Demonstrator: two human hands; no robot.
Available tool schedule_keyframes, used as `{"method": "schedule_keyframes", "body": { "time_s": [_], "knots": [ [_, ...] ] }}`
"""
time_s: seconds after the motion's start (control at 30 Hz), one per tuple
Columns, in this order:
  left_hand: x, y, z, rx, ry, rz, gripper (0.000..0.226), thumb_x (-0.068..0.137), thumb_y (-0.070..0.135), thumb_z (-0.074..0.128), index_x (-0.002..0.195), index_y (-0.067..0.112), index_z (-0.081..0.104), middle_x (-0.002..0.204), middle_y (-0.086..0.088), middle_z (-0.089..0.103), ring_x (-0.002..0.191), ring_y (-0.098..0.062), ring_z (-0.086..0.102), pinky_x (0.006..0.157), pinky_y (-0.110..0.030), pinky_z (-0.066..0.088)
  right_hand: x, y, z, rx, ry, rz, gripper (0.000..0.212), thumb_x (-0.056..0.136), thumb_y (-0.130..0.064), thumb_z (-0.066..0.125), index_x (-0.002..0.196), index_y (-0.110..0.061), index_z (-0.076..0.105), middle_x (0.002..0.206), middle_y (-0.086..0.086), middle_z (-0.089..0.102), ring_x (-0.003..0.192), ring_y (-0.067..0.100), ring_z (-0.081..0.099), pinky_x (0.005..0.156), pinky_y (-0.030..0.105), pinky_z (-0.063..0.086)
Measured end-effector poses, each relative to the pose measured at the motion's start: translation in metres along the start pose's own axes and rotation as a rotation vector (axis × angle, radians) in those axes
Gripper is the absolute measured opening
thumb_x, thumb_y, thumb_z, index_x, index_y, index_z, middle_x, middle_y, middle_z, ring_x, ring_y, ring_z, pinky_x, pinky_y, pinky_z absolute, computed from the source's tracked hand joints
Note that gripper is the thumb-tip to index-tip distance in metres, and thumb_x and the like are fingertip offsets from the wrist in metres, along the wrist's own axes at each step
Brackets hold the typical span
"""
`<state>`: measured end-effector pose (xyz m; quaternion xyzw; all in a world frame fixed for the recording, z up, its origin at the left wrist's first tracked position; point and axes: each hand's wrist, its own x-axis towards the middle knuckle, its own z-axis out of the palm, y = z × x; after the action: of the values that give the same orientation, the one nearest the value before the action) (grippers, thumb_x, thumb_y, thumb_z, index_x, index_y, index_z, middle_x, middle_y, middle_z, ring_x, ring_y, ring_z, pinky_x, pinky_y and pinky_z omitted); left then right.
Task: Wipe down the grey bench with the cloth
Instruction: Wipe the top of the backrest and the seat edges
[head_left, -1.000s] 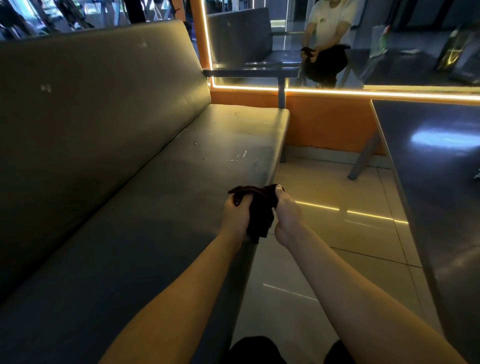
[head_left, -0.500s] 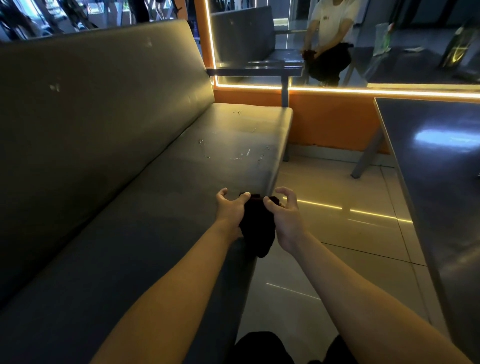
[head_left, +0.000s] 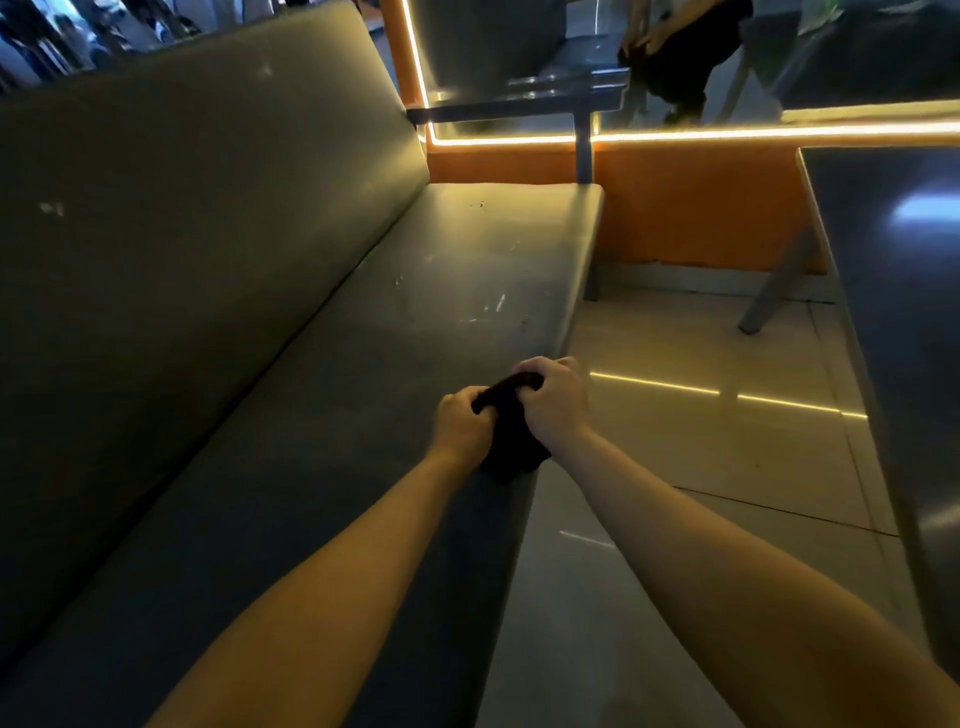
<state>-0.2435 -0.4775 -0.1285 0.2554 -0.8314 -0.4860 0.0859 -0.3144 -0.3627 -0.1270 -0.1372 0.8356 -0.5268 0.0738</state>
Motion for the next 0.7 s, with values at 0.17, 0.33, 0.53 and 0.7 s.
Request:
{"method": "schedule_keyframes", "body": {
  "time_s": [0.17,0.33,0.53,0.7],
  "knots": [
    [0.025,0.038,0.009,0.139,0.078,-0.107,0.026,0.1,0.026,0.058,0.11,0.009,0.075,0.146,-0.006,0.046,0.134,-0.027,0.04,0.111,-0.034,0.034,0.036,-0.005,-0.012,-0.083,-0.003,0.079,0.016,0.094,-0.029,0.062,0.106,-0.023,0.071,0.116,0.0,0.057,0.12,0.024,0.051,0.101,0.031,0.041],
    [0.056,0.088,0.009,-0.067,0.032,-0.211,0.019,0.099,0.025,0.058,0.088,0.018,0.072,0.083,-0.001,0.072,0.077,-0.019,0.068,0.057,-0.023,0.051,0.052,-0.042,-0.037,0.191,0.01,0.234,0.02,0.098,-0.024,0.061,0.115,-0.022,0.049,0.102,0.004,0.062,0.094,0.026,0.064,0.08,0.041,0.056],
    [0.108,0.083,0.018,-0.269,0.073,-0.318,0.015,0.098,0.023,0.056,0.101,0.019,0.071,0.095,-0.003,0.074,0.092,-0.021,0.071,0.078,-0.039,0.061,0.082,-0.026,-0.018,0.205,-0.094,0.046,0.049,0.088,0.001,0.063,0.127,-0.021,0.042,0.121,0.007,0.043,0.099,0.013,0.053,0.068,0.01,0.051],
    [0.148,0.046,0.029,-0.156,-0.089,-0.181,0.024,0.098,0.018,0.055,0.116,0.021,0.07,0.104,0.006,0.072,0.101,-0.015,0.068,0.083,-0.028,0.057,0.13,0.013,0.003,-0.021,-0.1,0.051,0.021,0.097,-0.004,0.055,0.11,-0.015,0.065,0.111,0.01,0.055,0.09,0.021,0.058,0.07,0.009,0.042]
  ]
}}
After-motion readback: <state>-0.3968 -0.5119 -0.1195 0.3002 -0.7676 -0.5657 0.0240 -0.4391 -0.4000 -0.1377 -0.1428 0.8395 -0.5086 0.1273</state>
